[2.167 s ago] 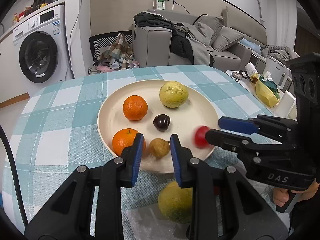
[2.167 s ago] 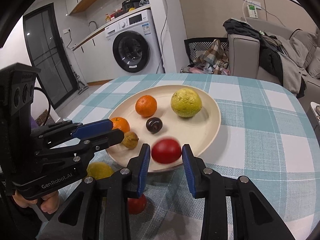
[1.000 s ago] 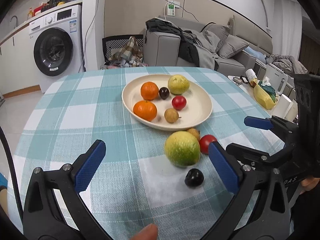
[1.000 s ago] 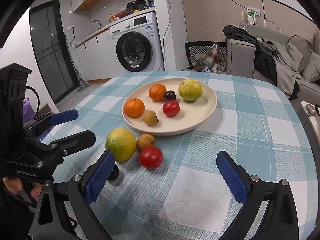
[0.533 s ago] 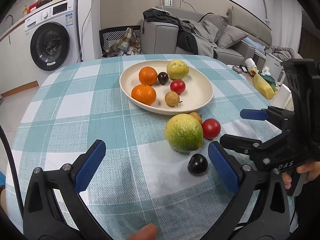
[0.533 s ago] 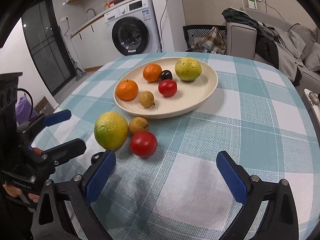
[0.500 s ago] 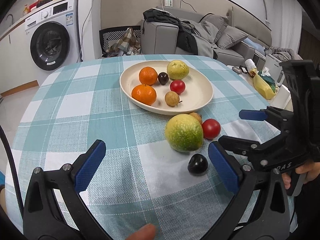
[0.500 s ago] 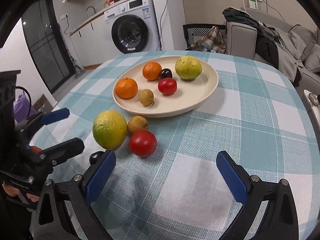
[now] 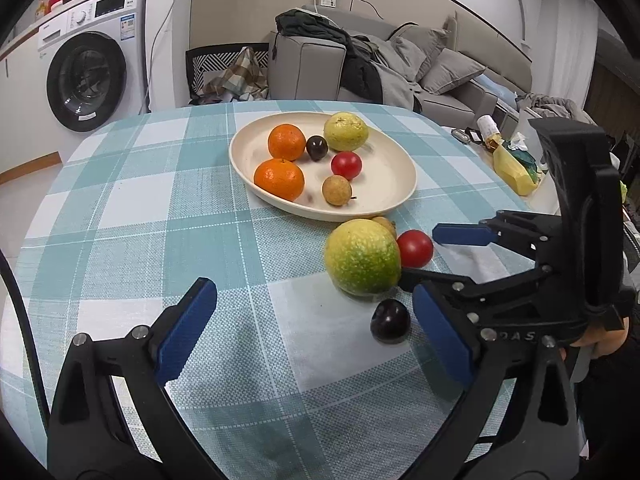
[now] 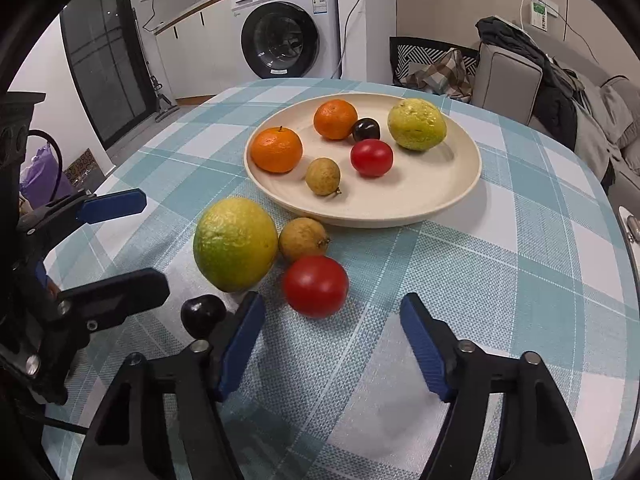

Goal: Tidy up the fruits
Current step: 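Withdraw both open grippers from the plate toward the remaining fruits, then close the right gripper on the second red tomato while the left gripper grasps a dark plum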

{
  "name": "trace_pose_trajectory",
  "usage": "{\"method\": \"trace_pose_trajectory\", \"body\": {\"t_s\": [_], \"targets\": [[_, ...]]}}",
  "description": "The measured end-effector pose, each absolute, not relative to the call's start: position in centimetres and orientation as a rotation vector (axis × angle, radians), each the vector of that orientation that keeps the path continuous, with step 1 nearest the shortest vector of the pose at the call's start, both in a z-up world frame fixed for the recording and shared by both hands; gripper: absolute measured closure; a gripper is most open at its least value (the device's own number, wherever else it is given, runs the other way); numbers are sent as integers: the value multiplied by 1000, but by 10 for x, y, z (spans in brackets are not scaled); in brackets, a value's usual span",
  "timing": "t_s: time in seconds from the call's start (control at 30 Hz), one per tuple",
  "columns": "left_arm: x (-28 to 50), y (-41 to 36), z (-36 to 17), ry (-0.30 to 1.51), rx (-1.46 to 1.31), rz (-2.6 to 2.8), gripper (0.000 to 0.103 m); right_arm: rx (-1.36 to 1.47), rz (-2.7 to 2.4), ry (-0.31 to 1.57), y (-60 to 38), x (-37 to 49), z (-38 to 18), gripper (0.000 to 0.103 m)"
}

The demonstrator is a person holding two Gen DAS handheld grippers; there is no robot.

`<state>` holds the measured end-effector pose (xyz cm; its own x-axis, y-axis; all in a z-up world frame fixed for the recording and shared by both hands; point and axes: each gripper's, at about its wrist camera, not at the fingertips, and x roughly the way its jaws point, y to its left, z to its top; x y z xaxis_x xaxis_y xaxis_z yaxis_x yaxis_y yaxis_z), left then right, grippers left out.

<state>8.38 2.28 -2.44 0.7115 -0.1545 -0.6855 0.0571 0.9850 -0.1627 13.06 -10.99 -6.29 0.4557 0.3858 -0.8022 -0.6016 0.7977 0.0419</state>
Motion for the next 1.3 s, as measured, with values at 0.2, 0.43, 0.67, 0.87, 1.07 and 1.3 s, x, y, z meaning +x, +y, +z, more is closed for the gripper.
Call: {"method": "trace_pose_trajectory", "body": {"t_s": [0.2,0.43,0.67,0.87,1.07,1.3], "targets": [[85,23,-26,783,-137,-123,4,-267,637,902,-104,131,-62,46],[84,23,-27,793,-147,-131,4,-294,667,897,-97,128,-60,64],[86,21,-29,802,-157,-156,4,-302,664,888,-99,124,-60,70],[85,15,-32,820,-166,-202,4,-296,657,878,-106,115,-56,70],[85,-2,-39,856,-104,-231,9,-205,655,837,-134,99,-41,70],[86,-14,-48,895,-74,-275,46,-143,651,826,-149,97,-36,70]]}}
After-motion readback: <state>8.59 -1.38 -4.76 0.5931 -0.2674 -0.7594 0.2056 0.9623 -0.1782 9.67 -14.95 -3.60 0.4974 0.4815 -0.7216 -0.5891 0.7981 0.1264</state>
